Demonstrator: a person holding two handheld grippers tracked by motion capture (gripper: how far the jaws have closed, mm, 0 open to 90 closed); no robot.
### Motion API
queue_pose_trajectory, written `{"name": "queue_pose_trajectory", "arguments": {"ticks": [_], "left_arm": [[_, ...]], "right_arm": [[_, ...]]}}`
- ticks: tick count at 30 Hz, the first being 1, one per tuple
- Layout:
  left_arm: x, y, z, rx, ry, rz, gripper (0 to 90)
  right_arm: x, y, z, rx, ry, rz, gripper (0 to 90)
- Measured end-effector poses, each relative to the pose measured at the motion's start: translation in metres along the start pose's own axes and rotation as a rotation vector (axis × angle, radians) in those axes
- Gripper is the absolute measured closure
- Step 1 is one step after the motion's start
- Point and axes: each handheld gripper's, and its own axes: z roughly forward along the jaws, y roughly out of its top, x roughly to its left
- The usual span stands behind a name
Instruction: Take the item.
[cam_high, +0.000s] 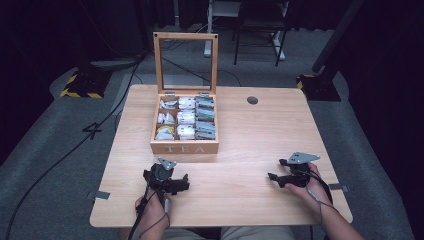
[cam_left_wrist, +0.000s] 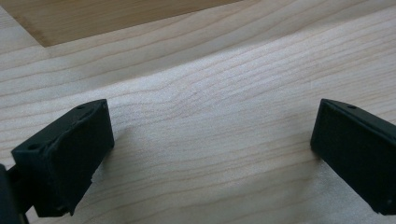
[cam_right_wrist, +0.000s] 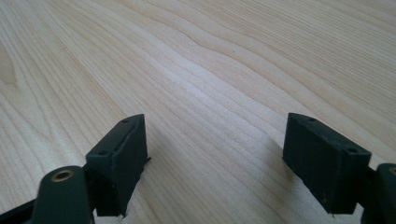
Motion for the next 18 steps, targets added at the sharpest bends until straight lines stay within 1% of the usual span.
{"name": "queue_pose_trajectory", "arguments": {"ticks": [10, 12, 14, 15, 16, 18], "left_arm": [[0.0001, 0.0001, -0.0001, 0.001, 0.002, 0.001, 0.0], [0.0000, 0.0000, -0.0001, 0.001, 0.001, 0.000, 0.0], [-0.0001, 0.0000, -0.0001, 0.002, -0.001, -0.002, 0.0], [-0.0001, 0.0000, -0.0001, 0.001, 0.000, -0.002, 0.0], [0.0000, 0.0000, 0.0000, 0.001, -0.001, -0.002, 0.0], [-0.0003, 0.0001, 0.0001, 0.000, -0.001, -0.003, 0.0]], "right_arm": [[0.0001, 0.0001, -0.0002, 0.002, -0.003, 0.001, 22.2], [0.0003, 0.0001, -0.0003, 0.000, -0.006, 0.008, 23.7], [-0.0004, 0.0002, -0.0008, -0.005, -0.016, 0.021, 28.1], [-0.0016, 0.0017, -0.0017, 0.010, -0.015, 0.017, 29.8], [-0.0028, 0.0051, -0.0033, 0.021, -0.013, 0.008, 29.8], [-0.0027, 0.0076, -0.0046, 0.022, -0.013, 0.008, 29.8]]}}
